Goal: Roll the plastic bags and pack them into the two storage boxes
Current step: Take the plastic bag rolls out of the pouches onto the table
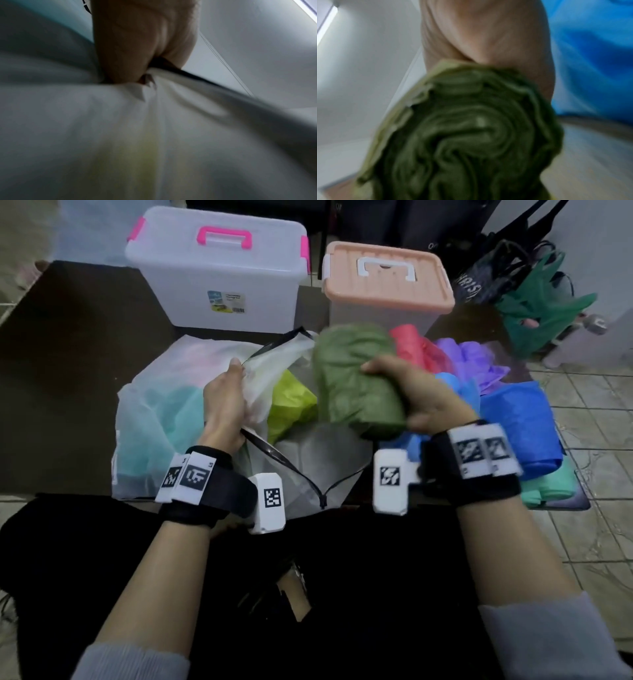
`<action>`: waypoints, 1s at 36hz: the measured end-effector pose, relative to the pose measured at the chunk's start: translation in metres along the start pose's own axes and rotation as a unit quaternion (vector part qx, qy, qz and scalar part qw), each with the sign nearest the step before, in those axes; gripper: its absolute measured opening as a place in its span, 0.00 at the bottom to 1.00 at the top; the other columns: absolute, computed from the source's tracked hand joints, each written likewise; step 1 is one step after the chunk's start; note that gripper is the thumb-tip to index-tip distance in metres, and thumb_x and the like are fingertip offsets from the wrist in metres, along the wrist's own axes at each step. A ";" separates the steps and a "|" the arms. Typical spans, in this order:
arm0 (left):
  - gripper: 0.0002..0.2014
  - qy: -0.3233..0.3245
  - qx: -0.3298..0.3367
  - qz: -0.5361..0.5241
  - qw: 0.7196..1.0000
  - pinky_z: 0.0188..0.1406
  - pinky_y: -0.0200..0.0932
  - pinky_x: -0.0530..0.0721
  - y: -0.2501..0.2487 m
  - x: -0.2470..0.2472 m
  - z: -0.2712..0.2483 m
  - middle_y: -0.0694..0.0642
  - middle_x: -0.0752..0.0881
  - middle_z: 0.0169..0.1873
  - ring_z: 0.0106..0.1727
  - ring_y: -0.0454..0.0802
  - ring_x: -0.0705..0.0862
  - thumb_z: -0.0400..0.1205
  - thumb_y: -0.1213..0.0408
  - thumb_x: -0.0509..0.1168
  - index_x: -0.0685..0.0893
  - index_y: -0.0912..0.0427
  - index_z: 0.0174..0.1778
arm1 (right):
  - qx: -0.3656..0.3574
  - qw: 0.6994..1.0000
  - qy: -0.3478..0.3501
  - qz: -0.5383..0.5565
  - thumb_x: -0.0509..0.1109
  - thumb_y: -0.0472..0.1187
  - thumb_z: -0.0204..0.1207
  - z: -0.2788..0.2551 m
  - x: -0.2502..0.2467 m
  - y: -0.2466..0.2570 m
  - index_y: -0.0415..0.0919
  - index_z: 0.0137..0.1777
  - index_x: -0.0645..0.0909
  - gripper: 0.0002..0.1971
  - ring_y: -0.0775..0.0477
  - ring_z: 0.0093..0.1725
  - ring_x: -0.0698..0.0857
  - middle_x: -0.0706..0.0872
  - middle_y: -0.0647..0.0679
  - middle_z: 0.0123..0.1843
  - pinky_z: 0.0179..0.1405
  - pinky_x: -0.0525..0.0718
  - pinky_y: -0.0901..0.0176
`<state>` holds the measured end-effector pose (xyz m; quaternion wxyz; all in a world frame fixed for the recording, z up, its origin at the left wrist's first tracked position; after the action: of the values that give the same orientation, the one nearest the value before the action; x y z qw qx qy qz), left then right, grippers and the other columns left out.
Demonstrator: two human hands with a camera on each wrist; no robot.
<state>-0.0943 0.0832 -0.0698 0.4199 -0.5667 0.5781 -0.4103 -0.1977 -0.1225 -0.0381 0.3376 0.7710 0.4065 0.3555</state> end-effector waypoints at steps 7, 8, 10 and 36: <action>0.15 0.005 0.002 0.001 1.000 0.27 0.38 0.72 -0.001 0.003 0.001 0.50 0.72 0.26 0.25 0.44 0.70 0.87 0.53 0.56 0.79 0.53 0.37 | -0.127 0.942 -0.269 -0.152 0.72 0.38 0.70 -0.012 -0.086 0.113 0.34 0.62 0.80 0.20 0.51 0.38 0.90 0.89 0.45 0.48 0.31 0.89 0.57; 0.15 0.005 0.001 0.001 1.000 0.27 0.38 0.72 -0.001 0.004 0.001 0.50 0.73 0.27 0.25 0.43 0.70 0.87 0.53 0.56 0.79 0.54 0.37 | -0.142 0.917 -0.313 -0.203 0.75 0.42 0.65 -0.013 -0.096 0.124 0.35 0.63 0.80 0.25 0.50 0.43 0.90 0.88 0.45 0.50 0.38 0.89 0.56; 0.15 0.006 0.000 0.000 1.000 0.27 0.38 0.71 -0.001 0.004 0.001 0.50 0.73 0.27 0.26 0.44 0.71 0.87 0.53 0.56 0.79 0.54 0.37 | -0.136 0.853 -0.360 -0.353 0.77 0.49 0.60 -0.010 -0.103 0.139 0.35 0.68 0.77 0.36 0.45 0.61 0.84 0.83 0.44 0.64 0.62 0.83 0.53; 0.17 0.011 0.008 0.004 1.000 0.14 0.29 0.69 -0.003 0.007 -0.001 0.49 0.74 0.22 0.14 0.36 0.70 0.87 0.55 0.56 0.77 0.55 0.34 | 0.049 0.747 -0.290 -0.597 0.68 0.52 0.78 0.054 -0.113 0.111 0.29 0.74 0.68 0.33 0.39 0.72 0.74 0.74 0.38 0.72 0.65 0.71 0.55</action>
<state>-0.0938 0.0756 -0.0666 0.4198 -0.5561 0.5818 -0.4196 -0.1571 -0.2822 -0.0074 0.5440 0.4527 0.6833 -0.1792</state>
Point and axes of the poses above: each hand's wrist, its own z-axis towards the middle knuckle, its own x-axis out of the palm, y = z × x, the point moved 9 cm from there along z, towards the middle knuckle
